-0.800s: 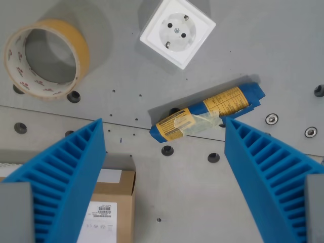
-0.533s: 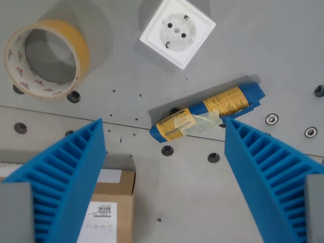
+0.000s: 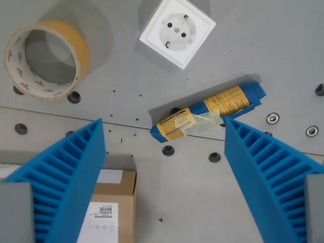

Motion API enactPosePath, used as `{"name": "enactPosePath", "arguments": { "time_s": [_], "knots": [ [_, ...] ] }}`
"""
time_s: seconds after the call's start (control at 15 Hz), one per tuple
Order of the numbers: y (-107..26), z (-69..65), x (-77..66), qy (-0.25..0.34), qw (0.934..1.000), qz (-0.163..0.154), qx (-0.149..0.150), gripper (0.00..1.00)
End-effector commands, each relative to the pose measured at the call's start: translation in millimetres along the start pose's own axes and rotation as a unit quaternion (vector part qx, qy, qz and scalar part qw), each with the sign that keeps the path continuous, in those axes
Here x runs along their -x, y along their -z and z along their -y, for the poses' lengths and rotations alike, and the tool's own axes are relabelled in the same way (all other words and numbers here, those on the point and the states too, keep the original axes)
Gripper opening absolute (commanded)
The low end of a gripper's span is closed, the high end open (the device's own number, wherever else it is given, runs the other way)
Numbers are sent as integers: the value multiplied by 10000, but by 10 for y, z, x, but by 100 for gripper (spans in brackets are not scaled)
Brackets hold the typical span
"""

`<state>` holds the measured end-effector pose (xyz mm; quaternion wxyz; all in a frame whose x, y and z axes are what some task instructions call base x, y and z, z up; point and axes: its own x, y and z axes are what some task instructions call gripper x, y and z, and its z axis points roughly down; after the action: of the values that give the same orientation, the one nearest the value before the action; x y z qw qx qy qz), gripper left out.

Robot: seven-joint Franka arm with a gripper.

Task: Move above the white socket

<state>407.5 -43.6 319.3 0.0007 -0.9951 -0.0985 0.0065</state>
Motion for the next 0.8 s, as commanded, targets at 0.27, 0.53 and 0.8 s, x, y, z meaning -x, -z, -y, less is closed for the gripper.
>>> {"name": "enactPosePath", "arguments": {
  "time_s": [0.27,0.53,0.8],
  "knots": [
    [-94,-23,-36,-543,9984,-151,40,100],
    [-195,-42,-60,-858,9961,-199,36,100],
    [-327,-64,-84,-1230,9921,-265,30,100]
  ]
}}
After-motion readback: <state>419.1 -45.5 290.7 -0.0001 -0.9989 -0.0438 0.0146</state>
